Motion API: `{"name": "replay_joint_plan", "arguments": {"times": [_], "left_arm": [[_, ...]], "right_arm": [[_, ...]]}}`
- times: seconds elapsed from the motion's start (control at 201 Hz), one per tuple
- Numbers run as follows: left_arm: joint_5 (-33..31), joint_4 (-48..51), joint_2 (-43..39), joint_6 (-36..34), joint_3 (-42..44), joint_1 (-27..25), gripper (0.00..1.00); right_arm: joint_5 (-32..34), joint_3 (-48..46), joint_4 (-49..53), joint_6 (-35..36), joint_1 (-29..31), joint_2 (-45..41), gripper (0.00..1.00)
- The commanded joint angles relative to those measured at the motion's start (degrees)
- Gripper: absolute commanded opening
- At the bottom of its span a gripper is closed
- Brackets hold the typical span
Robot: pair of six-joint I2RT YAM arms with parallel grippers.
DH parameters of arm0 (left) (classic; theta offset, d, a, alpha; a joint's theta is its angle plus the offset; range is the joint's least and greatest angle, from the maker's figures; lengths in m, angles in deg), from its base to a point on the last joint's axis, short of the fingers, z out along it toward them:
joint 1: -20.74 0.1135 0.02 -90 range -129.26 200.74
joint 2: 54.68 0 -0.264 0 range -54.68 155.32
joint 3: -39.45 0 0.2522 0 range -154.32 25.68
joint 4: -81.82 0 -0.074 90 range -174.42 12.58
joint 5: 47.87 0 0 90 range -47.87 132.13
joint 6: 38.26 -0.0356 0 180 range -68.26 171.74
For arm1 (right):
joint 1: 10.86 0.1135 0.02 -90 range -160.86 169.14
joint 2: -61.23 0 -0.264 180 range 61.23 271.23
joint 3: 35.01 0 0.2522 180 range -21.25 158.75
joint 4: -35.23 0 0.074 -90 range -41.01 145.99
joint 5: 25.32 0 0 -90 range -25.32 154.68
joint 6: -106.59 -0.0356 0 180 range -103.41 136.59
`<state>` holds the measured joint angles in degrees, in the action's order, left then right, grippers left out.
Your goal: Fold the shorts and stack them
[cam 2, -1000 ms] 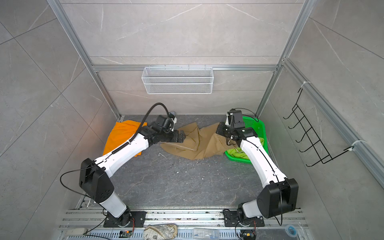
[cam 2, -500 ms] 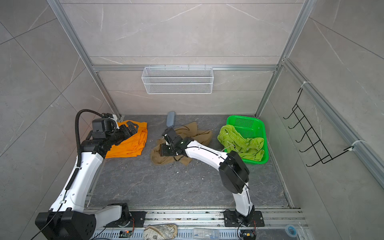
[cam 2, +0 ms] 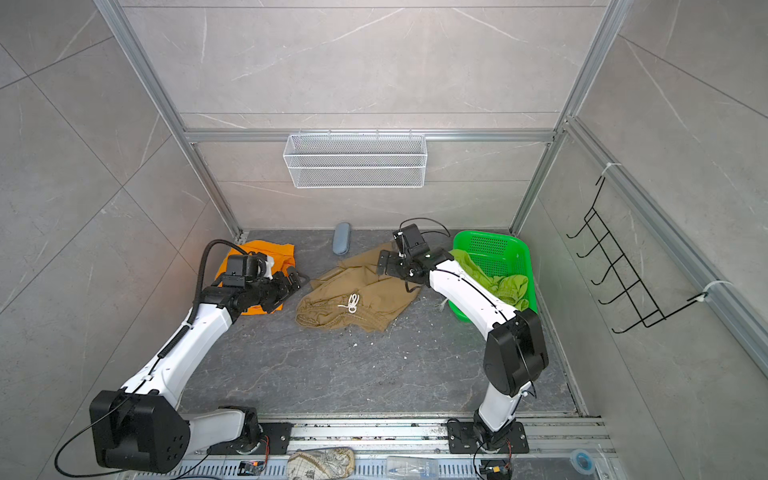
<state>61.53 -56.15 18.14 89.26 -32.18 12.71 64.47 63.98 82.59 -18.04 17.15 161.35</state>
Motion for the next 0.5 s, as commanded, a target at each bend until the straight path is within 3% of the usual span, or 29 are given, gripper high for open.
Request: {"name": "replay_joint_plan", "arguments": {"times": [0.0, 0.184, 0.493], "left_arm": [[-1.54, 1.31, 1.07, -1.33, 1.36, 0.39, 1.0], [-4.93, 1.55, 3.83, -2.38, 4.48, 0.54, 1.0], [-1.77, -9.17, 12.55, 4.07, 8.16, 3.07, 0.99]], "right_arm": [[0.1, -3.26, 3.1, 2.11, 0.11, 2.88, 0.99], [-1.02, -3.4, 1.63, 3.08, -0.27, 6.28, 0.99], [-1.52, -3.47, 0.28, 4.57, -0.41, 7.58, 0.99]]}}
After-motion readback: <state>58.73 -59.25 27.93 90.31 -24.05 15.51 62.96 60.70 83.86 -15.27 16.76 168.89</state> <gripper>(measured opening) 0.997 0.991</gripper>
